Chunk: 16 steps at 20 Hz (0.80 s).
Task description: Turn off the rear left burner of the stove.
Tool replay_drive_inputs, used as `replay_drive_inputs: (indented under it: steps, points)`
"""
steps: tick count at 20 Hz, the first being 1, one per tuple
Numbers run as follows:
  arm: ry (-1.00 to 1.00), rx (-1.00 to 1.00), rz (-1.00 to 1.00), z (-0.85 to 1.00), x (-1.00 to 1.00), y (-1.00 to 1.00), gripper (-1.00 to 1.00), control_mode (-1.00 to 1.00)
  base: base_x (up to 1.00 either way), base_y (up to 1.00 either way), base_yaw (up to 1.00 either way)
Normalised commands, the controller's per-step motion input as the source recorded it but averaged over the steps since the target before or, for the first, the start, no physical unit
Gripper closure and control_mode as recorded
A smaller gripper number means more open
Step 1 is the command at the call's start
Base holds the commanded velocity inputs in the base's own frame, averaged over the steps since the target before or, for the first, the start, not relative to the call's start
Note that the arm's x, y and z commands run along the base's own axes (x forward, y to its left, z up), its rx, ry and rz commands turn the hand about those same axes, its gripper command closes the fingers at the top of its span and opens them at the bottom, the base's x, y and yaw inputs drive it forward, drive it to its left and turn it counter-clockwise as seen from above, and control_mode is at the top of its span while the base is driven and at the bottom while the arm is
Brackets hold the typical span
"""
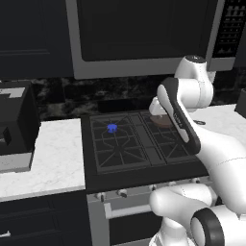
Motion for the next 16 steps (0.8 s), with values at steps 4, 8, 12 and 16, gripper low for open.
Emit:
replay_drive_inputs:
  steps: [4, 8, 12, 16]
  points:
    - [0.0, 0.0, 0.0, 0.0, 0.0, 0.0, -1.0, -1.0, 0.0, 0.0, 0.0]
    - [0.0, 0.0, 0.0, 0.0, 0.0, 0.0, -1.0, -1.0, 0.0, 0.0, 0.0]
    - [0.0, 0.0, 0.0, 0.0, 0.0, 0.0, -1.0, -1.0, 0.0, 0.0, 0.0]
    - [0.0, 0.0, 0.0, 0.0, 0.0, 0.0, -1.0, -1.0, 0.0, 0.0, 0.0]
